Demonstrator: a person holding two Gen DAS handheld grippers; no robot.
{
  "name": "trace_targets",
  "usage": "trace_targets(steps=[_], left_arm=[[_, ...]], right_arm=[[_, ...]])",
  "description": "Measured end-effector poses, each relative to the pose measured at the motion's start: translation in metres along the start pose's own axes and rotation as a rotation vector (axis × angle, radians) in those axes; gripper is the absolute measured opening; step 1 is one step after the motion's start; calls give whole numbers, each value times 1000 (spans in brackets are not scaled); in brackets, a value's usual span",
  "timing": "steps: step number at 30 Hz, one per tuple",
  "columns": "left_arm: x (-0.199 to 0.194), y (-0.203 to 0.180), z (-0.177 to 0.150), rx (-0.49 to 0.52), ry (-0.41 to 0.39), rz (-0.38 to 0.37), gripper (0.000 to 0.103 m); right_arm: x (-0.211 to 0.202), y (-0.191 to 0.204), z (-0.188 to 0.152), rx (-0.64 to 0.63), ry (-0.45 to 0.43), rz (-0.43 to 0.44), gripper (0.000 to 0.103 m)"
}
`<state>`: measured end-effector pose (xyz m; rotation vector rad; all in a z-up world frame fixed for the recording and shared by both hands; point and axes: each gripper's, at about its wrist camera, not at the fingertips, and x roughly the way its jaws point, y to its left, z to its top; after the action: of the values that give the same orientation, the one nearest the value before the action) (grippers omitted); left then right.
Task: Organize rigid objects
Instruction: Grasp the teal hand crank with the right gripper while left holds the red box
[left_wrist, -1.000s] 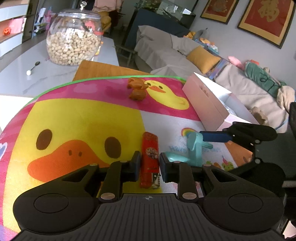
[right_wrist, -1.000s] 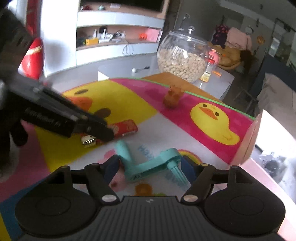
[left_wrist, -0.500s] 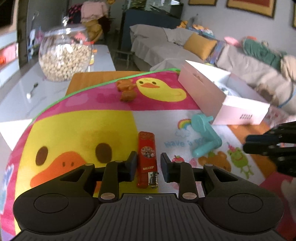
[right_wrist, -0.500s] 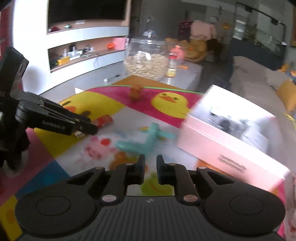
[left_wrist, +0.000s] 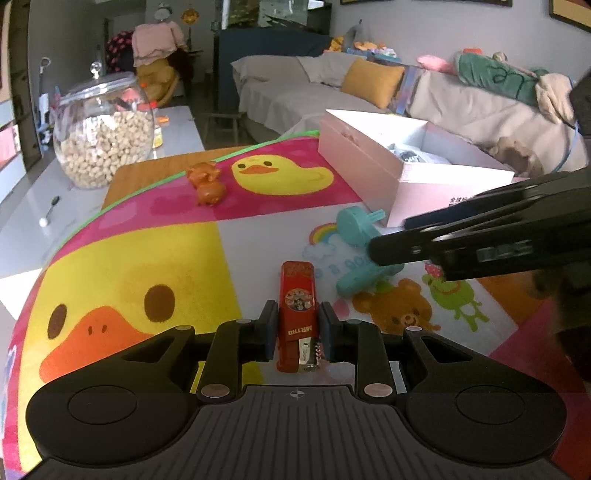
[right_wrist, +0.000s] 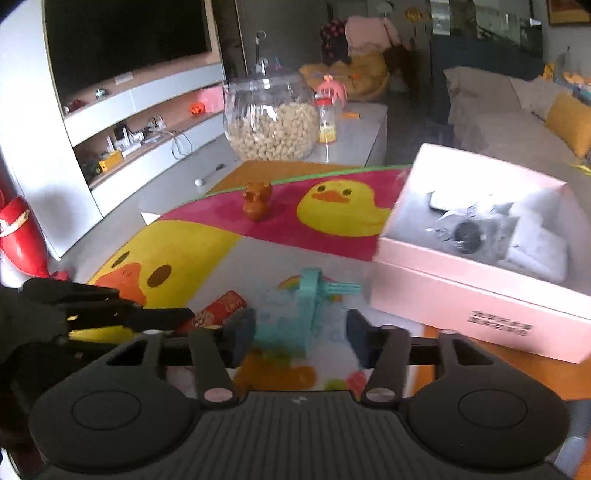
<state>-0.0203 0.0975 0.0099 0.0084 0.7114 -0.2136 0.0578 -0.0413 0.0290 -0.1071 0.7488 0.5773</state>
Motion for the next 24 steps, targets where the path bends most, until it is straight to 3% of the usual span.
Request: trace_targets(steps=[5, 9, 13, 17, 20, 24], left_arm=[[-1, 1, -3, -3, -23, 5, 28], [-1, 2, -4, -14, -33, 1, 28], [-1, 0, -5, -19, -39, 7, 28], [-1, 2, -7, -29, -47, 2, 28], [-2, 3, -8, -37, -53, 0, 28], [-2, 1, -8, -33, -57, 6, 28]], right_arm=[[3, 0, -6, -16, 45, 11, 9], [-17, -12, -26, -4, 69, 12, 8], [-38, -26, -49, -22, 57, -65, 7], [-49, -34, -42, 19, 12, -64, 13], [-41, -33, -24, 82, -19, -13, 41], [-6, -20, -2, 125, 0, 19, 39]])
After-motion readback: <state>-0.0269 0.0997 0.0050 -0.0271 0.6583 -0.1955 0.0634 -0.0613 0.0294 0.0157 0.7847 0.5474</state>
